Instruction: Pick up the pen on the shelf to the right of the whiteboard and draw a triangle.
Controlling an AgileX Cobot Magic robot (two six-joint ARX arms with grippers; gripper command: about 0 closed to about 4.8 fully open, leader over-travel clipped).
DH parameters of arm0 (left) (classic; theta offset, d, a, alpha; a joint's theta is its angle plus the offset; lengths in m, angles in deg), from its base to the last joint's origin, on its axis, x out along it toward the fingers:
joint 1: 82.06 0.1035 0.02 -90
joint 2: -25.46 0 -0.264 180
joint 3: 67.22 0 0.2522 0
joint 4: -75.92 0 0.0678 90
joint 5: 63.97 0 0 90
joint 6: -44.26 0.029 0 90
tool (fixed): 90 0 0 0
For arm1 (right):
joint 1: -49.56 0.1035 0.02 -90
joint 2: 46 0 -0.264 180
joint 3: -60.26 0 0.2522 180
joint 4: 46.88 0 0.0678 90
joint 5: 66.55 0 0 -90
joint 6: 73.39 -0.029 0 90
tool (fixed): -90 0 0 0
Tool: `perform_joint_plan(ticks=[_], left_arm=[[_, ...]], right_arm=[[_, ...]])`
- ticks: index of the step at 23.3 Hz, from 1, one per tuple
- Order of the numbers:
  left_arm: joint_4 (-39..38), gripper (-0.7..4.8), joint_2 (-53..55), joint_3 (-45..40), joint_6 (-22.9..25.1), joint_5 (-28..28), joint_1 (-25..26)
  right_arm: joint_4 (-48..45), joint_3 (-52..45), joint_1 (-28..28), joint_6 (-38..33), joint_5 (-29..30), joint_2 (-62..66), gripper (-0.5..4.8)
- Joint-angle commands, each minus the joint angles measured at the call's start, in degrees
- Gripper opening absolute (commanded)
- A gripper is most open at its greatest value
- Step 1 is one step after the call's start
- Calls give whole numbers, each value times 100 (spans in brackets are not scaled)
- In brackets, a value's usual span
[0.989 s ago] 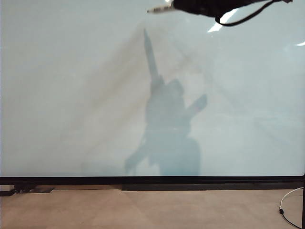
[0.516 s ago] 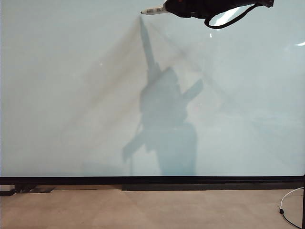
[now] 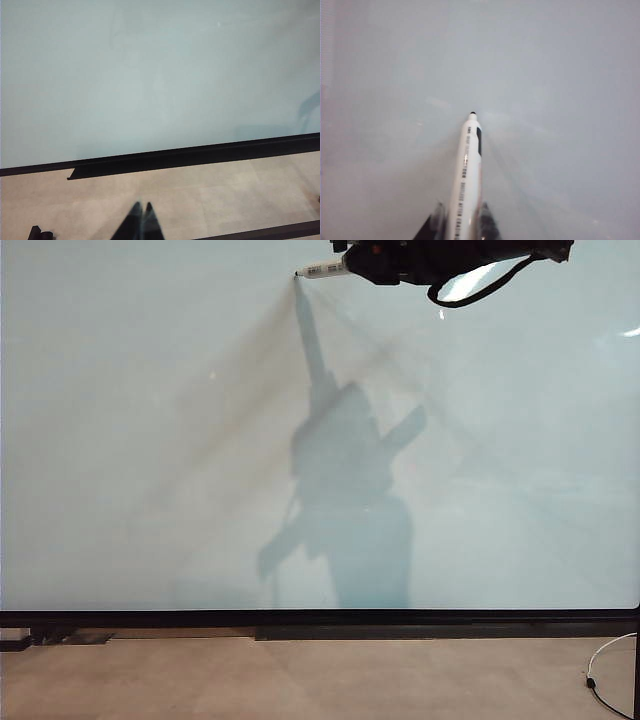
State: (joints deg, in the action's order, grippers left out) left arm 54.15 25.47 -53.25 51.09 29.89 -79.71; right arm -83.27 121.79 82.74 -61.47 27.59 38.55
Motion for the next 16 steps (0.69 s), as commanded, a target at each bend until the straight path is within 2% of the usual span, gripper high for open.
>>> perform_joint_plan(ticks=[1, 16], left_arm=[[33, -5, 0, 20, 4, 0, 0], [31, -5, 0, 20, 4, 0, 0]], right_arm=[[-107, 31, 13, 11, -15, 42, -5], [-114, 31, 20, -83, 94, 374, -5]])
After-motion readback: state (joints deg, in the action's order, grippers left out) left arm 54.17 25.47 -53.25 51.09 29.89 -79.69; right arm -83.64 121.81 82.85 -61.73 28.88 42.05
